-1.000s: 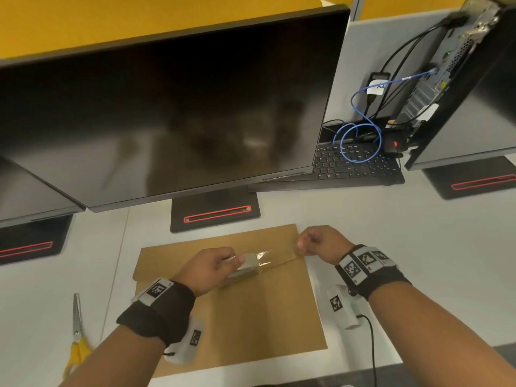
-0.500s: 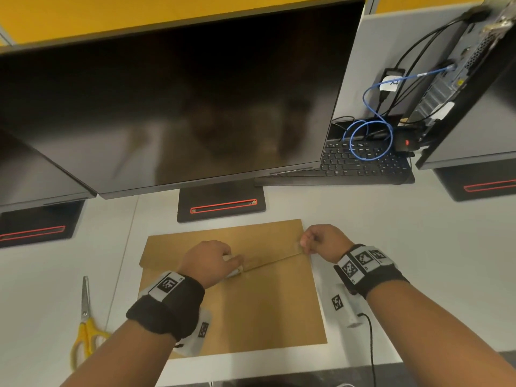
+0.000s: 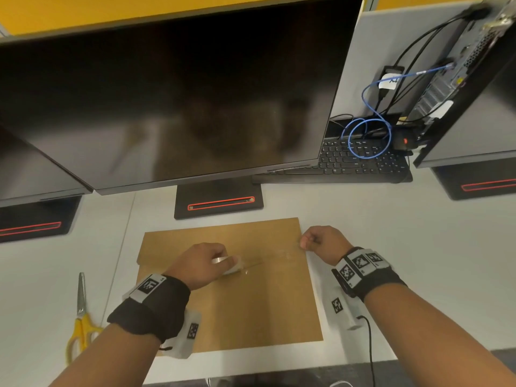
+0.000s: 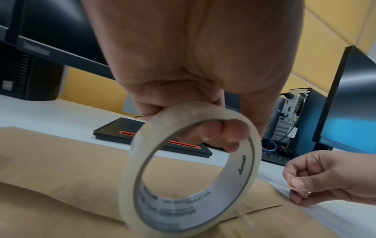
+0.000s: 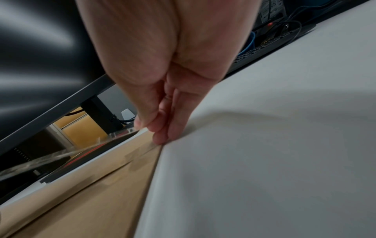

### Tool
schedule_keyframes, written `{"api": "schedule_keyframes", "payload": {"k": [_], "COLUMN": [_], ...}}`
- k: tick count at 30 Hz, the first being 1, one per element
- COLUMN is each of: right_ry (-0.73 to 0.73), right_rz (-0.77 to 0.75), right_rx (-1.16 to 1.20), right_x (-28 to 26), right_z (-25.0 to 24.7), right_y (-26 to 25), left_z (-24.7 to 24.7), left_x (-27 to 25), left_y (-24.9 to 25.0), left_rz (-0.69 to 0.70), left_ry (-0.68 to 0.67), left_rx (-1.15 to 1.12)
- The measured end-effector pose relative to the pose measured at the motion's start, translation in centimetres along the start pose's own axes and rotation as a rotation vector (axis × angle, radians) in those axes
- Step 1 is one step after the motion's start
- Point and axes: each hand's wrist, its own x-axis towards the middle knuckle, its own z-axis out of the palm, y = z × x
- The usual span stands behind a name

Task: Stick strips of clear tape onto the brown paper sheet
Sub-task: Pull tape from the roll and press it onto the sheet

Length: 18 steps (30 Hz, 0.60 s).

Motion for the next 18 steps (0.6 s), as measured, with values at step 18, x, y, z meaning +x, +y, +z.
{"api": "schedule_keyframes", "payload": {"k": [18], "right_ry": [-0.008], "right_rz": [-0.052], "right_rx": [-0.114], "right_x": [-0.1], "right_z": [0.5], "right_y": [-0.4], "left_z": [0.1], "left_x": [0.0], "left_y": [2.1], "left_rz": [-0.155], "left_ry": [0.045], "left_rx": [0.370]}}
